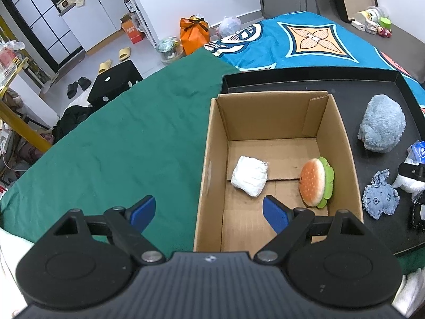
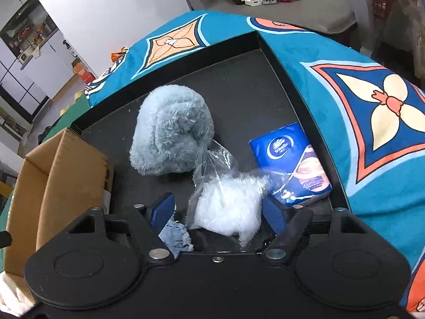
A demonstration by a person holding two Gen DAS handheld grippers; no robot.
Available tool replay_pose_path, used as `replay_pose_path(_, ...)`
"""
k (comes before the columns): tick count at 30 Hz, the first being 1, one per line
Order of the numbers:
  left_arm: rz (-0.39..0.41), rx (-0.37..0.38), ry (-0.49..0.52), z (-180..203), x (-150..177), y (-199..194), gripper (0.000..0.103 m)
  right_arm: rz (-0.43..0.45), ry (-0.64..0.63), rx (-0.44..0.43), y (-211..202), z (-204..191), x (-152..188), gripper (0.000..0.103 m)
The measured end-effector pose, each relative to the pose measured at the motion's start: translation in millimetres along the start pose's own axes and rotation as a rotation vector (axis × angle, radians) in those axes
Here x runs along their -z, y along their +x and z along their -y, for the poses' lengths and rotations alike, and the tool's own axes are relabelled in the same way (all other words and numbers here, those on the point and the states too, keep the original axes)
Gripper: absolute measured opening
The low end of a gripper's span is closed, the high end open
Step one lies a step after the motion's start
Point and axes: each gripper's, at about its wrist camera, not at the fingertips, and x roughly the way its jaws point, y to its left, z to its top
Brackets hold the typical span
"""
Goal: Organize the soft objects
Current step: 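Grasp the clear plastic bag with the right gripper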
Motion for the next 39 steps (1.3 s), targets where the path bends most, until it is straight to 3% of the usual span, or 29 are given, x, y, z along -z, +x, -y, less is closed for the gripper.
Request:
replay_pose_path(2,-0.002,0.000,0.002,0,0,1,0.087,-0.008,-0.025,0.015,2,-1,2,0.045)
replay_pose_path(6,-0.002,-0.002,0.001,0,-1,1,0.087,-0.011,-0.042,0.012,-5,-2,4,0.036)
replay_pose_path(24,0.014,-0.018,-0.018,-17,3,-11,0.087,0.091,-0.098,0.035,-56,-9,-2,0.034)
replay_pose_path(39,0.029,0.039,-0.039,-31,8,-12,0.087,0.160,-0.172,0.042,-78,-33,-16,0.034)
